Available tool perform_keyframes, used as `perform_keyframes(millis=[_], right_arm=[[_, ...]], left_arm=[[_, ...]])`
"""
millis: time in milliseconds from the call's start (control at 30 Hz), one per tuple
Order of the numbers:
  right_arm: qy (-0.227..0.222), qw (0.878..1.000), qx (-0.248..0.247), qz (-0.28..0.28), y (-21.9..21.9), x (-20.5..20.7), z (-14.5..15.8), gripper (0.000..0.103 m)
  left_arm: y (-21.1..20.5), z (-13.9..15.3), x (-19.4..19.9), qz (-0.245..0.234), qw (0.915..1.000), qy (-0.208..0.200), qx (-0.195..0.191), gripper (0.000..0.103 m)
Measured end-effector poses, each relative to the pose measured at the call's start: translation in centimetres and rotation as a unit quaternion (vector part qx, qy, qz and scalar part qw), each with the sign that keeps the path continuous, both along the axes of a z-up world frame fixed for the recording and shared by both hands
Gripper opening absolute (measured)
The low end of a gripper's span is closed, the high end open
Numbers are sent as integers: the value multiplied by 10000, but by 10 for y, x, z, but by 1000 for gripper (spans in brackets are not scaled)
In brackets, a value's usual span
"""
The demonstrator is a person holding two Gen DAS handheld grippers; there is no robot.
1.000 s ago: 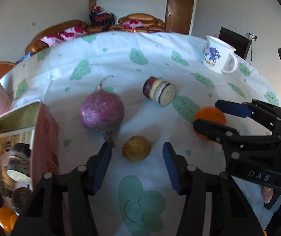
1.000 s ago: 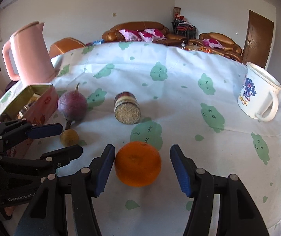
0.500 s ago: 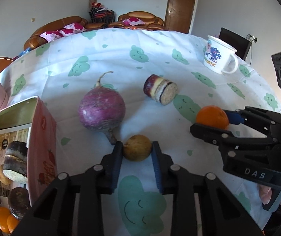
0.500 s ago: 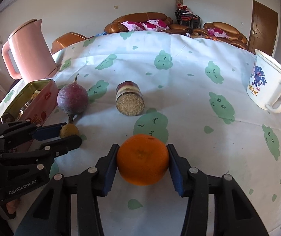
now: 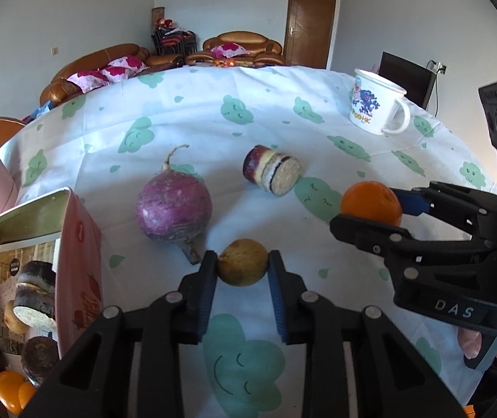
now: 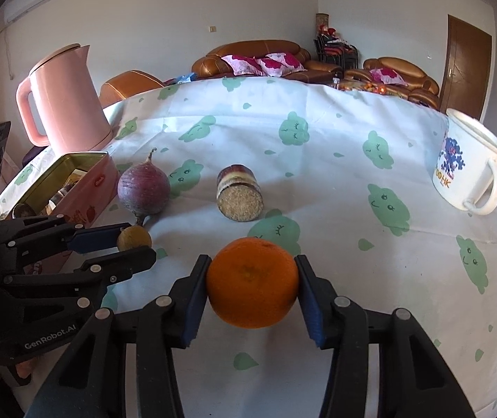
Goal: Organize fruits
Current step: 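Close the right gripper on the orange while the left closes on the yellow fruit, then lift the orange and yellow fruit and carry them toward the tin with both grippers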
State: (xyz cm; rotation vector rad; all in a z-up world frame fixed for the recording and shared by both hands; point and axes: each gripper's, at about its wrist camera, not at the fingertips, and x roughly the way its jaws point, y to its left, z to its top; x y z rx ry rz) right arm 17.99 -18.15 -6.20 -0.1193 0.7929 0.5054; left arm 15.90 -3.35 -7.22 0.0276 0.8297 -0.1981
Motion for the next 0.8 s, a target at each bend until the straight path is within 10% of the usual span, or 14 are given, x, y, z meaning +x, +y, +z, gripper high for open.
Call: perform_keyframes(millis=[800], right_arm=[[-423, 9990, 124, 69, -1, -12, 10, 50]], left_arm=[[6, 14, -14, 106, 9984, -549, -71, 30]])
